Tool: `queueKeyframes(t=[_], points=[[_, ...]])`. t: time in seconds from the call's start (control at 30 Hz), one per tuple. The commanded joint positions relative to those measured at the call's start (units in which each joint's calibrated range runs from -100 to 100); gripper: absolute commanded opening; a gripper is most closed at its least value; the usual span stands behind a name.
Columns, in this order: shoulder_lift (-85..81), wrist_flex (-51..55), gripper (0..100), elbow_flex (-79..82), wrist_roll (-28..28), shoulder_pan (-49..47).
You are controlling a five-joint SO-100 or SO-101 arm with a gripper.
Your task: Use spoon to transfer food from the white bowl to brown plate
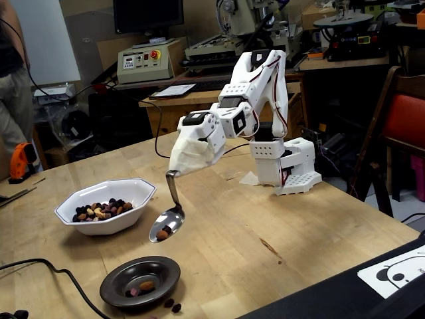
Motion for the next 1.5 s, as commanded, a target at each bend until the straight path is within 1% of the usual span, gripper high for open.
queueKeyframes(t=[0.0, 0.43, 0.77, 1.1, 1.27, 1.47], points=[[-0.66, -1.78, 2, -4.06, 0.15, -0.38], [-0.66, -2.18, 2, -3.88, 0.20, 0.13], [-0.66, -2.18, 2, -3.88, 0.20, 8.36], [-0.75, -2.18, 2, -3.70, 0.29, 9.47], [-0.49, -2.18, 2, -3.62, 2.78, 9.76], [1.99, -2.18, 2, -3.62, 4.00, 9.39]])
